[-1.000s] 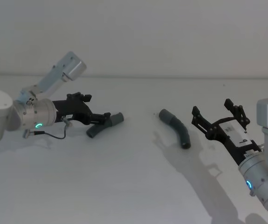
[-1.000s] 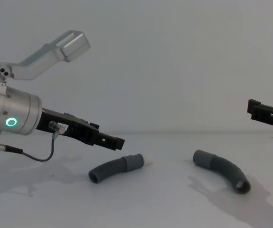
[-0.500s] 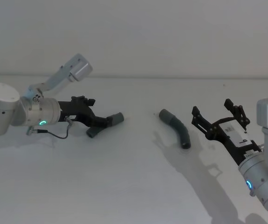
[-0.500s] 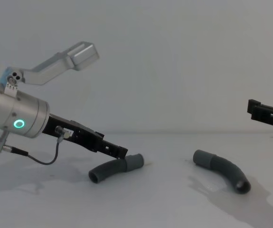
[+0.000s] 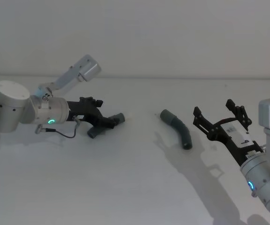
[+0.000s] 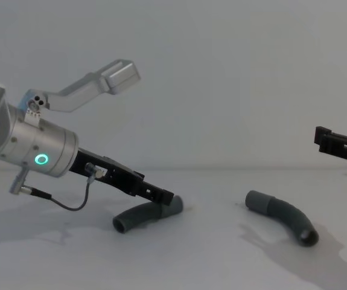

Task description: Use both hands to pick up one end of the pipe from the table, align the ends, and insert them.

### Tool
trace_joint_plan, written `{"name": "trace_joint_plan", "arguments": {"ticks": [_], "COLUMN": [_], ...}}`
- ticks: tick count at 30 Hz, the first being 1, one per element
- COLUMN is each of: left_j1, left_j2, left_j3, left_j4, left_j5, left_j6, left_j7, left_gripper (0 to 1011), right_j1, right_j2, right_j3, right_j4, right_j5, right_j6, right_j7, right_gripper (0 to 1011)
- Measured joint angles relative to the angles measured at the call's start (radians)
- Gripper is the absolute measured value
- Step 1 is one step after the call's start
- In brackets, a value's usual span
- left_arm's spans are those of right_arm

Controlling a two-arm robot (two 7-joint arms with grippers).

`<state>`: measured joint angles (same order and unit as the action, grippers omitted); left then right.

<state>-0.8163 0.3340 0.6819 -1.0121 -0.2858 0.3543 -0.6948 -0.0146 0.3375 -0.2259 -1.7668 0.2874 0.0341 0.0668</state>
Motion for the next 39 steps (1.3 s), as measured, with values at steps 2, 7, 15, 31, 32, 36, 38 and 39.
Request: {"name": "trace_joint_plan", "arguments": {"ticks": [2, 7, 15, 31, 32, 36, 38, 39], "left_j1": [-0.006, -0.018, -0.031, -0.059, -0.059, -0.06, -0.06, -0.06], "left_j2": [-0.009, -0.026, -0.045, -0.088, -0.089, -0.092, -0.092, -0.091], "left_j3": [0.002, 0.005, 0.006, 0.011, 0.012, 0.014, 0.015, 0.016], "left_j4": [0.016, 0.047, 0.084, 0.162, 0.164, 0.167, 0.167, 0.165], "left_j5": [0.002, 0.007, 0.011, 0.027, 0.027, 0.03, 0.03, 0.031], "left_j6": [-0.003, -0.007, -0.009, -0.02, -0.02, -0.011, -0.007, -0.002], "left_j7": [-0.004, -0.011, -0.019, -0.041, -0.042, -0.047, -0.048, -0.049], "left_gripper": [1001, 1001, 1001, 1001, 1001, 1001, 1001, 1001], "right_j1": [0.0, 0.0, 0.0, 0.0, 0.0, 0.0, 0.0, 0.0], "right_j2": [0.0, 0.0, 0.0, 0.0, 0.0, 0.0, 0.0, 0.0], "right_j3": [0.0, 0.0, 0.0, 0.0, 0.0, 0.0, 0.0, 0.0], "right_j4": [0.0, 0.0, 0.0, 0.0, 0.0, 0.0, 0.0, 0.0], "right_j5": [0.0, 0.0, 0.0, 0.0, 0.0, 0.0, 0.0, 0.0], "right_j6": [0.0, 0.0, 0.0, 0.0, 0.0, 0.0, 0.0, 0.0], "right_j7": [0.0, 0.0, 0.0, 0.0, 0.0, 0.0, 0.0, 0.0], "right_gripper": [1001, 1002, 1002, 1002, 1002, 1001, 1001, 1001]}}
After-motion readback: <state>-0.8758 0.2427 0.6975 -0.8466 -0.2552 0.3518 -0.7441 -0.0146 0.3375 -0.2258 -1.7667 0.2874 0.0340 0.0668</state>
